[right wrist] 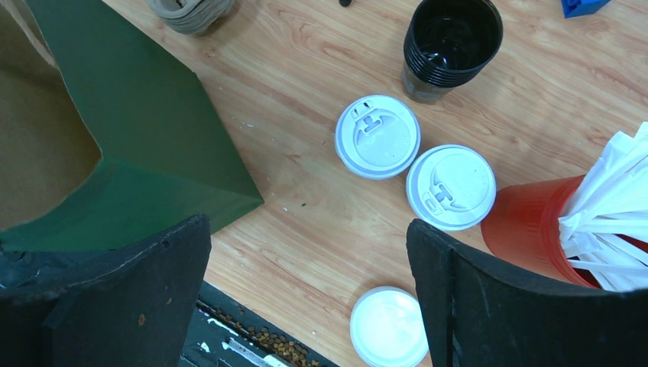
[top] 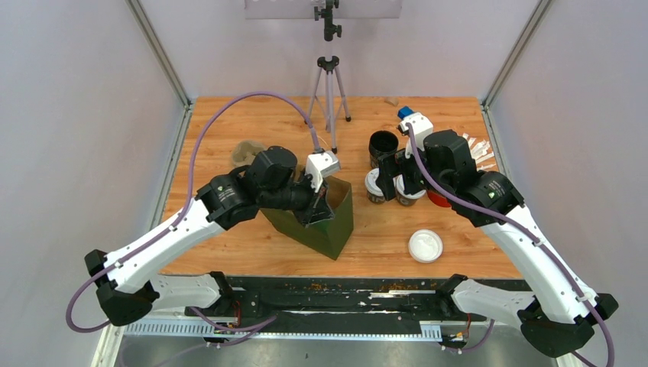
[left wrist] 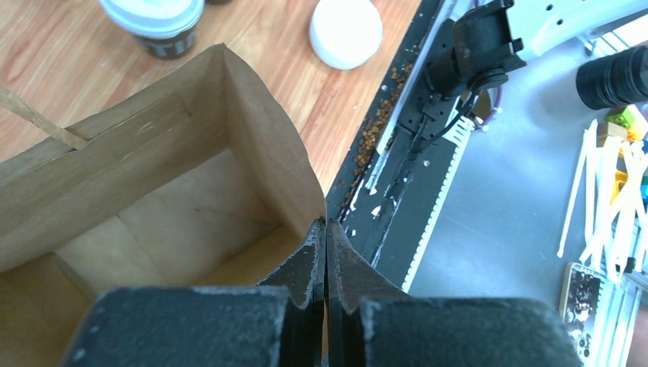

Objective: Pack the takeout coffee

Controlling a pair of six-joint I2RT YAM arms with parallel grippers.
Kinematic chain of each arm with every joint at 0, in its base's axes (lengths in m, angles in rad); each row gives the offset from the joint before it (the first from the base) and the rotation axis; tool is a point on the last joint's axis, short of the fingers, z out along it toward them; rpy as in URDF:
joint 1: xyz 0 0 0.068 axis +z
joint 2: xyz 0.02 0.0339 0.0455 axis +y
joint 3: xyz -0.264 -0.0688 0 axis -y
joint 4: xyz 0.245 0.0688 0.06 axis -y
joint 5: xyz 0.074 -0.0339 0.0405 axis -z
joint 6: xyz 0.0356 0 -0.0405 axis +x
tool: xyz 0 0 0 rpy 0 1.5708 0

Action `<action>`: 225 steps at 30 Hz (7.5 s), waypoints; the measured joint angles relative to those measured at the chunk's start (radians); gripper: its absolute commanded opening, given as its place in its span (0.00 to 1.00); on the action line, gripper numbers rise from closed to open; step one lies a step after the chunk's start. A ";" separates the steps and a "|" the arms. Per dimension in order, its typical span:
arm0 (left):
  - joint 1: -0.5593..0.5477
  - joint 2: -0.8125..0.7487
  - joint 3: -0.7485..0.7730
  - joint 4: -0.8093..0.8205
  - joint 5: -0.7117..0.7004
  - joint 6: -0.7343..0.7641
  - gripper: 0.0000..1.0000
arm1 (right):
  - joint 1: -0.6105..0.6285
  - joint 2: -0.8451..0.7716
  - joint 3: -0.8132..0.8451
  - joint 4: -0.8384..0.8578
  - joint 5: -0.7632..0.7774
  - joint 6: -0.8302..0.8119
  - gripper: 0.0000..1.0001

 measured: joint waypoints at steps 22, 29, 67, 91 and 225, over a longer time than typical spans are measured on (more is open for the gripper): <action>-0.048 0.155 0.222 0.003 0.011 0.064 1.00 | 0.000 -0.080 -0.024 -0.021 0.116 0.016 0.99; -0.048 0.145 0.419 -0.082 -0.248 0.099 1.00 | 0.000 -0.109 -0.026 -0.021 0.066 0.027 0.91; 0.607 0.408 0.415 -0.201 -0.357 0.019 0.64 | 0.137 0.164 0.020 0.154 -0.449 -0.034 0.57; 0.644 0.396 0.109 0.053 -0.669 -0.664 0.54 | 0.137 0.073 0.157 0.085 -0.367 0.078 0.64; 0.299 0.146 0.482 -0.271 -0.441 -0.954 0.24 | 0.137 -0.015 0.011 0.117 -0.227 0.046 0.72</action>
